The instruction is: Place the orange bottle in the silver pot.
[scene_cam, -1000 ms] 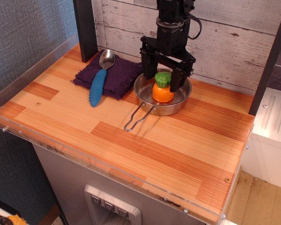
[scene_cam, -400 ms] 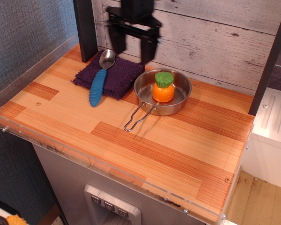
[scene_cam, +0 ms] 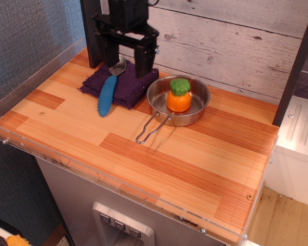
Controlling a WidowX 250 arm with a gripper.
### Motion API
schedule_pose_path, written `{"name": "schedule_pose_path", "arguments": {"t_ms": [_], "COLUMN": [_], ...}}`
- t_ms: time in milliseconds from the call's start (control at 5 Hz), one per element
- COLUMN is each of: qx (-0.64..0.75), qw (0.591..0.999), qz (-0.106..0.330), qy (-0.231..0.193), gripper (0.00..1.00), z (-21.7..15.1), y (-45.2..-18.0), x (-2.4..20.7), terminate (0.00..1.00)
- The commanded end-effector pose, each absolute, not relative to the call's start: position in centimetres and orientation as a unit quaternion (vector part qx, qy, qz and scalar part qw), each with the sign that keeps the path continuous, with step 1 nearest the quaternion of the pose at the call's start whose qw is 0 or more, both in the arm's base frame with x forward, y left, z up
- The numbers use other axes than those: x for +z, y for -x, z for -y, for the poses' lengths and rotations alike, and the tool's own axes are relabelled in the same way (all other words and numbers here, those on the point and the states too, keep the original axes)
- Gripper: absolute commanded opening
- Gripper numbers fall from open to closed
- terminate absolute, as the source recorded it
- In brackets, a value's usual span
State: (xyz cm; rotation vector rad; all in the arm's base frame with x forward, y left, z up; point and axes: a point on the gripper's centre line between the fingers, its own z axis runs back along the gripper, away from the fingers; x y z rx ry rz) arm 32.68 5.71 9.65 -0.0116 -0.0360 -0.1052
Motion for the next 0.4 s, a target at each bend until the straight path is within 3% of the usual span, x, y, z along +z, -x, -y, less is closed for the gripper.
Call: {"name": "schedule_pose_path", "arguments": {"t_ms": [0, 200], "qx": [-0.006, -0.006], "qw": [0.998, 0.998], "qz": [0.052, 0.052], "qy": [-0.021, -0.021], "gripper": [1.00, 1.00], "z": [-6.78, -6.78], "y": [-32.21, -32.21], "x": [11.38, 11.38], "terminate": [0.00, 1.00]}}
